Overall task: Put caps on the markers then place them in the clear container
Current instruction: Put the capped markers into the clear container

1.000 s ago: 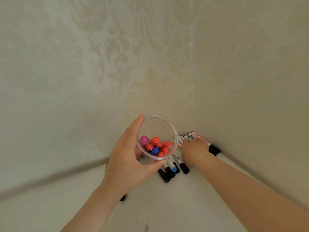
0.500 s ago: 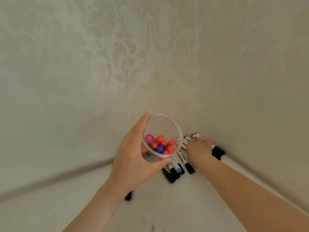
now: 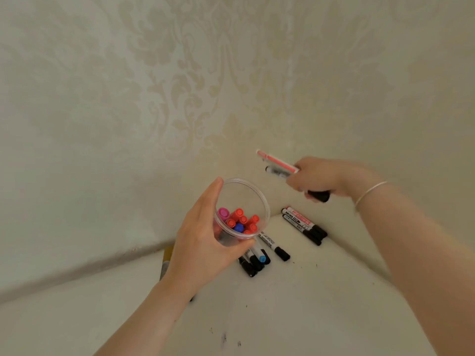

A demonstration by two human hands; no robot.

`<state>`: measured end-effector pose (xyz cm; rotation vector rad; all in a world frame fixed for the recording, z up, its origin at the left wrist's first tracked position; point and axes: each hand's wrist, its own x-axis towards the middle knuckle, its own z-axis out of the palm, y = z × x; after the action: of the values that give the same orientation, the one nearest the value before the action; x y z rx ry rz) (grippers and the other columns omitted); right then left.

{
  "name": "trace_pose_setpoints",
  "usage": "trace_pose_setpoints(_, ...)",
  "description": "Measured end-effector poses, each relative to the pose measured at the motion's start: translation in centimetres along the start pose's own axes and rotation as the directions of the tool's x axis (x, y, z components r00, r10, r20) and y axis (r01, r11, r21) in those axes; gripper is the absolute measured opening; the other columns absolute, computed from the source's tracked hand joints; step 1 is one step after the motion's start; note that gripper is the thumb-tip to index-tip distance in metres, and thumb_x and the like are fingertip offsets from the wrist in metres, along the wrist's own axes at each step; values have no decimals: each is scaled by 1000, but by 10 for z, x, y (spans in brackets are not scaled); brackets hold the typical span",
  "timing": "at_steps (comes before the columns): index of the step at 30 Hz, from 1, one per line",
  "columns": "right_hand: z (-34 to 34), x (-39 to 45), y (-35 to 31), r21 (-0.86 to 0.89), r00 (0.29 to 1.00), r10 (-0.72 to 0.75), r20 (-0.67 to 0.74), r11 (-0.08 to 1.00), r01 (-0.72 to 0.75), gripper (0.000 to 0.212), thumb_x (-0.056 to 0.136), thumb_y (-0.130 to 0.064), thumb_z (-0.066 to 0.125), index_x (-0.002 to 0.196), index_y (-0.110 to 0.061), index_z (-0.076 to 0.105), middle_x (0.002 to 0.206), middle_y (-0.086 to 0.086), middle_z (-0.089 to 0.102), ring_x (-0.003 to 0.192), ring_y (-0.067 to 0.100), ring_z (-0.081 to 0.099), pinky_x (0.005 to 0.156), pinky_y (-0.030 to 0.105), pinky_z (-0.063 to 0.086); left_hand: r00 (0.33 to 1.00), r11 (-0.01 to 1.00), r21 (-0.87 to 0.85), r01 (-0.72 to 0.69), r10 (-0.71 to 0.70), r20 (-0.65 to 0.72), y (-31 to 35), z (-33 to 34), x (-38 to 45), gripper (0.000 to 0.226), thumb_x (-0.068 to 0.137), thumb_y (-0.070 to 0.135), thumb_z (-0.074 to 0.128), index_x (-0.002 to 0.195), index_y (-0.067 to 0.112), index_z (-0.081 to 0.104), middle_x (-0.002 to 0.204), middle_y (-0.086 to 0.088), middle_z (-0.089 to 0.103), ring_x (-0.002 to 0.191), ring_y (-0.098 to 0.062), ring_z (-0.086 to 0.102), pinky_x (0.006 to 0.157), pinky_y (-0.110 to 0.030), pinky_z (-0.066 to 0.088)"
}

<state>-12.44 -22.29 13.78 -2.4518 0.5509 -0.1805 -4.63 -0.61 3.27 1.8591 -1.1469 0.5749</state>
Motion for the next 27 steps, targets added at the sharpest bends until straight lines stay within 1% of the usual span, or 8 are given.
trace_pose_setpoints(4,-42,-60,-33,12,978,-110,177,994,109,3,84,0,52,85,0,54,58,5,48,44,13,45,44,22,40,999,999,-35,15,-17,-47,6,3,0,104,59,59,79,145,40,23,137,46,25,129,17,30,101,-9,31)
trace_pose_setpoints(8,-41,-88,-63,-233,946,-63,318,962,142,26,83,-2,51,104,12,57,61,8,49,50,17,46,47,23,40,998,996,-88,31,-35,-50,14,5,1,107,60,55,83,145,45,19,129,50,31,124,0,49,102,-30,46)
trace_pose_setpoints(12,-21,-86,-81,-514,952,58,299,851,110,29,85,-8,47,107,8,57,69,11,51,56,22,50,48,21,41,996,998,-43,-34,30,-79,24,-1,3,111,62,58,80,146,44,9,131,51,26,129,7,40,103,-21,42)
trace_pose_setpoints(16,1,-80,-89,-654,974,73,214,751,87,22,95,-12,45,73,-12,47,61,0,43,47,10,38,29,12,32,998,998,1,-56,56,-13,32,-6,2,110,60,65,74,140,60,-1,138,44,24,132,1,38,105,-29,42)
trace_pose_setpoints(18,12,-78,-92,-689,980,42,193,717,105,27,95,-16,46,69,-15,46,62,-2,39,50,10,36,40,17,35,996,993,78,-86,85,14,29,-4,2,114,61,59,79,146,47,4,143,34,28,130,0,39,104,-30,43)
trace_pose_setpoints(22,40,-72,-89,-628,985,-106,133,760,167,14,94,-15,51,103,-12,61,69,1,47,60,15,46,55,18,36,997,993,101,-65,61,43,24,0,1,115,62,54,81,147,47,3,148,16,36,131,-4,37,103,-24,37)
trace_pose_setpoints(25,59,-62,-96,-683,982,-108,156,706,186,26,96,-20,47,117,-10,57,112,8,60,106,25,58,84,28,43,996,992,94,-81,76,52,20,2,0,118,61,52,81,139,57,-8,146,25,33,131,3,34,101,-13,29)
trace_pose_setpoints(27,63,-53,-101,-710,968,-67,242,667,224,27,96,-20,47,119,-10,57,114,5,59,110,25,55,98,34,42,996,998,27,-62,61,58,19,1,-1,119,61,51,82,136,61,-10,141,40,24,130,8,35,102,-12,33)
